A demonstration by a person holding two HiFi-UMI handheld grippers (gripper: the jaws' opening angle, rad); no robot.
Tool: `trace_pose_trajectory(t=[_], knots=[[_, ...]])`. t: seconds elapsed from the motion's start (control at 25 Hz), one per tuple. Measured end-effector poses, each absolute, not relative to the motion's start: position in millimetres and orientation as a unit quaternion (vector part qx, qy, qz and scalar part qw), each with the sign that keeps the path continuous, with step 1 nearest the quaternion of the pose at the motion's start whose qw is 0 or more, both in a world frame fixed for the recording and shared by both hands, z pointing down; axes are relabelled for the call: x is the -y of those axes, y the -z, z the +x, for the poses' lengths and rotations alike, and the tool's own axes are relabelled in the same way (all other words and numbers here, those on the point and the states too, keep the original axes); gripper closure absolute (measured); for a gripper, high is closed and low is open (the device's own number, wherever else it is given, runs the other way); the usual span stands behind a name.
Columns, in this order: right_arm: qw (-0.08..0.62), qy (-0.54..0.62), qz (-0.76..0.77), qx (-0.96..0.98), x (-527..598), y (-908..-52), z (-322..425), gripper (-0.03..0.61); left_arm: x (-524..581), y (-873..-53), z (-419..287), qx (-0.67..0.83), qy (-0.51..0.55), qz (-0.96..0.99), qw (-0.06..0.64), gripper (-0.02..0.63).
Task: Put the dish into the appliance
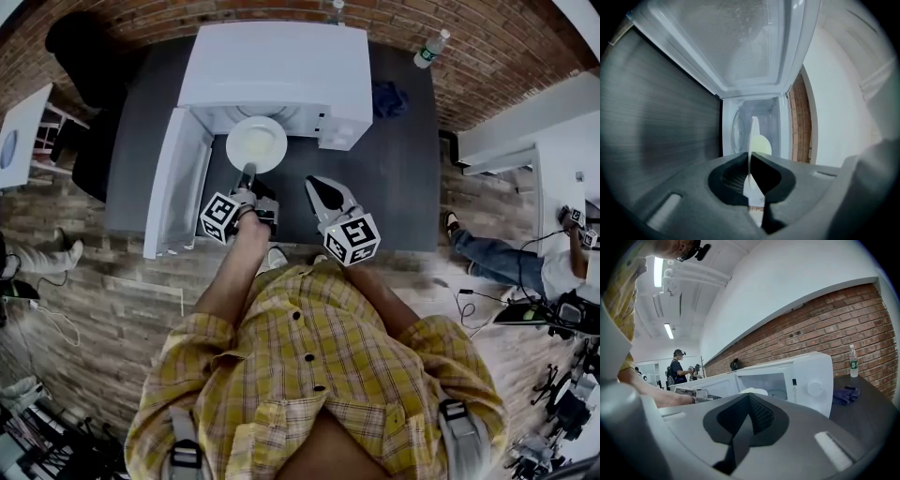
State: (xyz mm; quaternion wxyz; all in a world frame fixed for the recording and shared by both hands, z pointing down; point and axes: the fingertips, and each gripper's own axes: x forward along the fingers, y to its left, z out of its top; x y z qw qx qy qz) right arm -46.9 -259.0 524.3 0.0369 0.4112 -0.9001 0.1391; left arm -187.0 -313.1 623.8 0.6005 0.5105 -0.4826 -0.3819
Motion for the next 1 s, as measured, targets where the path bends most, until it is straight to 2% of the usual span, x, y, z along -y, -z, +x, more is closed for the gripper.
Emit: trace_pose_trajectory(t=[1.0], knots=[[0.052,-0.14,0.406,0.901,259,-530,-62,0.574,381,-668,-187,0.503,0.356,0.5,0.609,0.606]])
